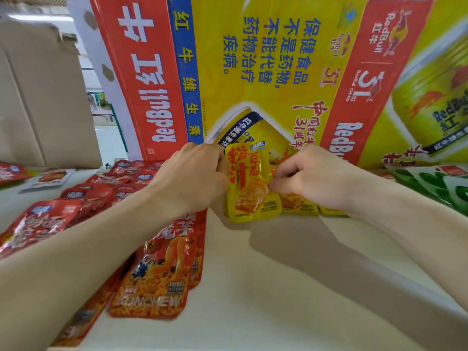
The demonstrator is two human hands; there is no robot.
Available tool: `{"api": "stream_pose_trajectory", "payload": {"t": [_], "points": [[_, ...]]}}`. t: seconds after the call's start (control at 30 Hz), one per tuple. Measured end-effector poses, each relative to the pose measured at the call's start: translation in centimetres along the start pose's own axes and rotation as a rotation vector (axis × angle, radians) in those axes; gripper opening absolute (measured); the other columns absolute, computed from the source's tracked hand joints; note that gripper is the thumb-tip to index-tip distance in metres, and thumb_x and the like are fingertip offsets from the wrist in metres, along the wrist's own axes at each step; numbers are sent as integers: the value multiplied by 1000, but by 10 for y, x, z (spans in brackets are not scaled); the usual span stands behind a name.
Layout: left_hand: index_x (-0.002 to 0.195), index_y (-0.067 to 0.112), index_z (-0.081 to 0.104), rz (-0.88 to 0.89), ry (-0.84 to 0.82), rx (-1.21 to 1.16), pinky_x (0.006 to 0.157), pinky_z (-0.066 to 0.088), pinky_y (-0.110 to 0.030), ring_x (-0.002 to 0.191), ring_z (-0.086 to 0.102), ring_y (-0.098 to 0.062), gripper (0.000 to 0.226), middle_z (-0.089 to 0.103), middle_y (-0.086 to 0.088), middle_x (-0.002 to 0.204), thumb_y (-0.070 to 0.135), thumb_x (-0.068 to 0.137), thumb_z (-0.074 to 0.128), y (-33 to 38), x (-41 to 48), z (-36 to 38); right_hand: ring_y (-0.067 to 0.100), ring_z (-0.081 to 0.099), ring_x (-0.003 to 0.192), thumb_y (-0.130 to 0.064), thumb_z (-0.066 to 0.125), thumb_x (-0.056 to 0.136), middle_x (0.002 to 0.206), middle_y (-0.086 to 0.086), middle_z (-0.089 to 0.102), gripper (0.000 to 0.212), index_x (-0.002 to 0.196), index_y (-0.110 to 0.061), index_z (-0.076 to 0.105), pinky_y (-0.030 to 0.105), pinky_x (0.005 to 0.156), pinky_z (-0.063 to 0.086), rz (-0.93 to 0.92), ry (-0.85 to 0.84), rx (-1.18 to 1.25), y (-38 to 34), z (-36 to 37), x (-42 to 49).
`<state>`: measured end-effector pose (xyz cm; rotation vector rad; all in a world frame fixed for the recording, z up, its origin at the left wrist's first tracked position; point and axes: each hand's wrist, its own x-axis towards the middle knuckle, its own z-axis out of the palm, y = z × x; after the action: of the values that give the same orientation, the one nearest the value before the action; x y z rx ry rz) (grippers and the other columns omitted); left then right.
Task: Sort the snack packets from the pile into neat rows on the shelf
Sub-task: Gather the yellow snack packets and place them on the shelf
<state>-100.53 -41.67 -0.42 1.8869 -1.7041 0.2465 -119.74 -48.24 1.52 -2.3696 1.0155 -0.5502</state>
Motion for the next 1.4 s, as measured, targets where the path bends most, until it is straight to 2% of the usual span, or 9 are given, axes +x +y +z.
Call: {"api": "stream_pose_trajectory", "payload": {"t": [0.1, 0.23, 0.37, 0.43, 0.57, 0.7, 1.0, 1.13, 1.4], "points": [[70, 18, 53, 15, -14, 24, 57, 46, -36, 68, 57, -28, 25, 60, -5, 72, 25, 94, 50, 0, -1, -1, 12, 38, 50, -28, 70, 85, 53, 1, 41, 27, 63, -14, 69, 32, 57, 32, -19, -26, -56, -1, 3, -1], [76, 14, 57, 47, -20, 131, 58, 47, -35, 66, 57, -26, 26, 59, -4, 73, 31, 94, 48, 2, -3, 0, 8, 37, 41, -26, 65, 87, 46, -4, 41, 35, 52, -21, 65, 28, 50, 31, -31, -58, -167, -3, 7, -3], [69, 15, 48, 104, -70, 284, 60, 30, -33, 60, 48, -21, 28, 49, -1, 66, 30, 93, 45, 5, -4, 2, 9, 34, 46, -20, 61, 88, 50, 0, 42, 25, 68, -6, 65, 30, 48, 29, -63, -60, -294, -1, 11, -2], [67, 16, 45, 116, -82, 320, 64, 28, -32, 59, 46, -19, 29, 49, 0, 66, 30, 93, 46, 7, -4, 2, 11, 33, 45, -19, 60, 87, 48, -1, 38, 26, 66, -4, 60, 28, 44, 26, -65, -53, -339, 0, 12, -2], [68, 18, 47, 129, -81, 348, 66, 30, -31, 57, 44, -14, 26, 51, 2, 68, 32, 90, 48, 10, -4, 3, 11, 37, 44, -20, 61, 85, 43, -2, 40, 32, 57, -8, 52, 22, 39, 25, -64, -42, -416, 1, 15, -3], [65, 19, 44, 139, -73, 367, 68, 31, -32, 57, 44, -14, 26, 50, 3, 66, 32, 87, 49, 8, -3, 6, 18, 34, 49, -20, 60, 83, 47, 3, 37, 34, 55, -7, 47, 33, 48, 28, -90, -46, -463, 0, 19, -2], [72, 20, 49, 190, -85, 410, 78, 39, -35, 66, 52, -18, 28, 52, 5, 69, 38, 93, 44, 1, -2, 11, 22, 39, 52, -22, 58, 82, 51, 5, 42, 34, 55, -6, 47, 37, 49, 34, -109, -36, -476, 1, 21, -1], [72, 19, 52, 179, -76, 400, 75, 36, -33, 63, 50, -16, 30, 52, 5, 67, 38, 93, 43, -1, -3, 11, 21, 38, 52, -21, 58, 82, 51, 4, 42, 31, 56, -6, 48, 36, 50, 34, -100, -34, -464, 1, 21, -1], [74, 19, 52, 188, -93, 409, 80, 39, -34, 65, 51, -17, 30, 52, 4, 69, 40, 93, 44, -1, -3, 10, 23, 39, 54, -21, 57, 82, 52, 6, 42, 31, 56, -6, 47, 39, 51, 37, -97, -34, -478, 2, 21, 0]]}}
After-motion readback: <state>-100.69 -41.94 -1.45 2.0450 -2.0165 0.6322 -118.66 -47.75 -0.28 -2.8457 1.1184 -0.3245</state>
